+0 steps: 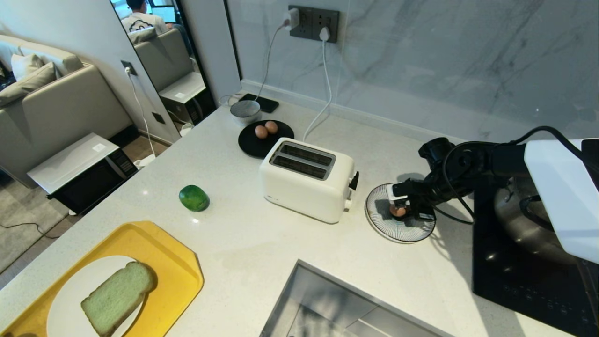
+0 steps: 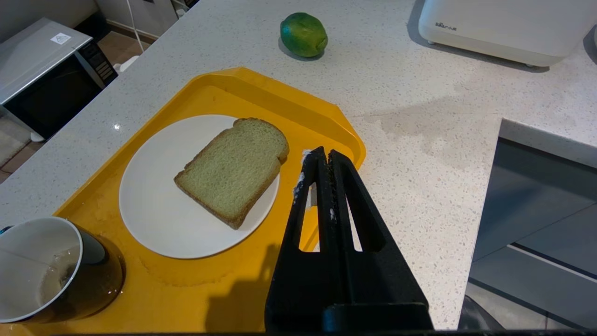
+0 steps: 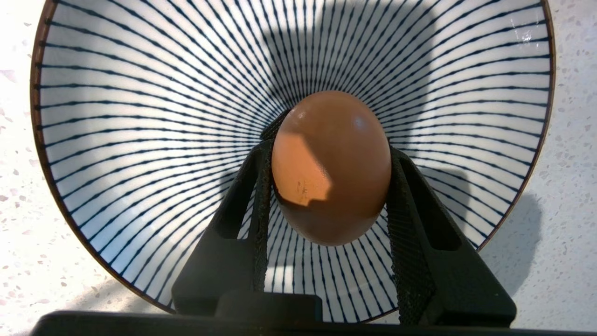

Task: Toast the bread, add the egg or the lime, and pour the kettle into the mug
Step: Pick up the egg, then put the egg in the bowl

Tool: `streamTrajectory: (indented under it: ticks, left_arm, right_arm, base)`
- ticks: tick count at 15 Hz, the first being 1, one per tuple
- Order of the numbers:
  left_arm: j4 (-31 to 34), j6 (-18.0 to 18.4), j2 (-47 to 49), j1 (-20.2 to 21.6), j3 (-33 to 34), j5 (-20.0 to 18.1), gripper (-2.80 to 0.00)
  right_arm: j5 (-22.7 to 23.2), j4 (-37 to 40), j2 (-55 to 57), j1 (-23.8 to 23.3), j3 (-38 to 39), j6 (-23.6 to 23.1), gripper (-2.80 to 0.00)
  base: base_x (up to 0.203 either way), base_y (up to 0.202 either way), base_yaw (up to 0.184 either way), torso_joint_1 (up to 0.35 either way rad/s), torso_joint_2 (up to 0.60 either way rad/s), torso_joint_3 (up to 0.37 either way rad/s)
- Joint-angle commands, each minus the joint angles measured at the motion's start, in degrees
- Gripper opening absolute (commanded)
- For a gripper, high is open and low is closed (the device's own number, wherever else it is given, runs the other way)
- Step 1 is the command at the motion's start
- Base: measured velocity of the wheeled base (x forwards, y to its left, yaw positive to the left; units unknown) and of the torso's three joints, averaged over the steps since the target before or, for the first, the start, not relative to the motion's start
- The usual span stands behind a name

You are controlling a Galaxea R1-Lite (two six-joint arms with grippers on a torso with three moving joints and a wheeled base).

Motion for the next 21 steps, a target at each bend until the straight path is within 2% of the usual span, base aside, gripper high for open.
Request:
streamTrajectory:
  ticks: [1,6,11,15,18,21]
  left_arm:
    - [-0.02,0.00,-0.04,0.02,0.02,0.06,-2.80]
    - [-0.02,0.00,-0.04,0.02,0.02,0.06,-2.80]
    - [-0.02,0.00,-0.04,0.02,0.02,-0.01,-2.80]
    - [-0.02,0.00,-0.04,0.02,-0.03,0.06,-2.80]
    - [-0.02,0.00,-0.04,0.02,0.02,-0.02,-2.80]
    - [-0.02,0.00,-0.04,0.02,0.02,0.02,-2.80]
  right_arm:
    - [0.20,0.51,-1.78,-0.05,0.05,-0.14,-2.80]
    - [0.29,4.73,-11.00,-0.54,2.19,3.76,-2.80]
    - [0.18,5.26,-26.58,-0.33,9.90,15.43,-2.80]
    - [0.06,5.28,-42.24,-0.28,19.39,24.74,-2.80]
    - [-0.10,5.23,-53.54,-0.28,24.98,35.33,-2.80]
    - [-3.03,5.09,-62.73,-0.26,27.08,53.44,-2.80]
  base:
    - [0.000,0.000,0.000,0.000,0.00,0.000]
    - [0.000,0.000,0.000,0.000,0.00,0.000]
    - [0.000,0.000,0.000,0.000,0.00,0.000]
    - [0.000,0.000,0.000,0.000,0.00,0.000]
    - [0.000,0.000,0.000,0.000,0.00,0.000]
    - [0.000,0.000,0.000,0.000,0.00,0.000]
